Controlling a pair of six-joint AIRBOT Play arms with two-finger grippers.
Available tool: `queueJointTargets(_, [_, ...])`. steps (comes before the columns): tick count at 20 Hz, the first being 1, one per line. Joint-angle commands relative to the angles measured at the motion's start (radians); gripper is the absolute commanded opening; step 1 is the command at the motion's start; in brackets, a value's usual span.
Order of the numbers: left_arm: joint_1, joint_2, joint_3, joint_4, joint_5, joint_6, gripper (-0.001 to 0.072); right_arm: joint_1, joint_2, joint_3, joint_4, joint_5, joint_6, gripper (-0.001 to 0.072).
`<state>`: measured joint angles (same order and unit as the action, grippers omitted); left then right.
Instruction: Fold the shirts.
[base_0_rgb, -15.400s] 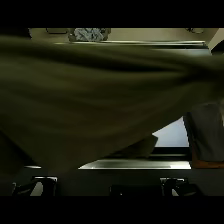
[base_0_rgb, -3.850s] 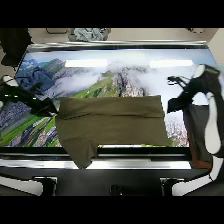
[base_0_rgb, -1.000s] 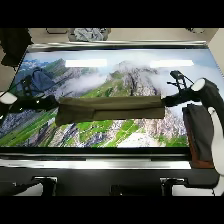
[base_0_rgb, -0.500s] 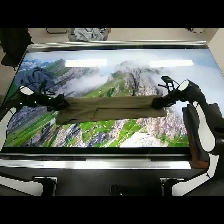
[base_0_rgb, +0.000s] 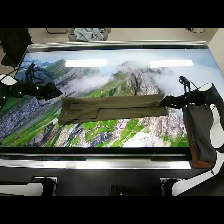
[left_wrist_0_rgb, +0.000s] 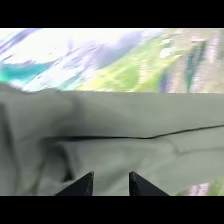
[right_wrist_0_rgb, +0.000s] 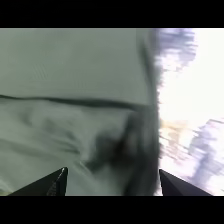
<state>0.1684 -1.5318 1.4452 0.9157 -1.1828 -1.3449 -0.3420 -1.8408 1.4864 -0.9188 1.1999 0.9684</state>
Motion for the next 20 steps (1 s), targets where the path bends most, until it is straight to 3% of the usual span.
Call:
queueJointTargets(1, [-0.049,0.071,0.005,0.0,-0.007,0.01,0.0303,-0.021,-0.07,-0.003,0.168,0.036,-0.015,0.0713])
queueJointTargets(3, [-0.09,0.095,0.005,0.0,-0.007,0.01,0.0302,-0.02,-0.101,-0.003,0.231,0.007,-0.009,0.0694])
queueJointTargets(4, [-0.114,0.101,0.005,0.0,-0.007,0.01,0.0303,-0.02,-0.109,-0.003,0.237,-0.003,0.012,0.0521])
queueJointTargets(5, [-0.138,0.101,0.005,-0.001,-0.007,0.01,0.0302,-0.02,-0.109,-0.003,0.235,-0.006,0.015,0.0237])
queueJointTargets(6, [-0.167,0.099,0.005,0.0,-0.007,0.01,0.0302,-0.02,-0.102,-0.003,0.24,0.006,0.014,0.0039])
queueJointTargets(9, [-0.271,0.064,0.005,0.0,0.0,0.01,0.0297,-0.02,-0.031,-0.003,0.253,0.066,-0.066,0.004])
queueJointTargets(10, [-0.311,0.042,0.005,-0.001,0.006,0.01,0.022,-0.02,0.005,-0.003,0.253,0.095,-0.072,0.004])
queueJointTargets(11, [-0.356,0.013,0.005,-0.001,0.019,0.01,0.0053,-0.019,0.049,-0.003,0.253,0.129,-0.072,0.004])
queueJointTargets(15, [-0.554,-0.136,0.005,-0.037,0.205,-0.1,0.0034,0.057,0.26,-0.003,0.166,0.213,-0.046,0.0039])
queueJointTargets(20, [-0.65,-0.246,0.005,-0.256,0.385,-0.107,0.0033,0.198,0.538,-0.003,0.036,0.22,0.071,0.0039])
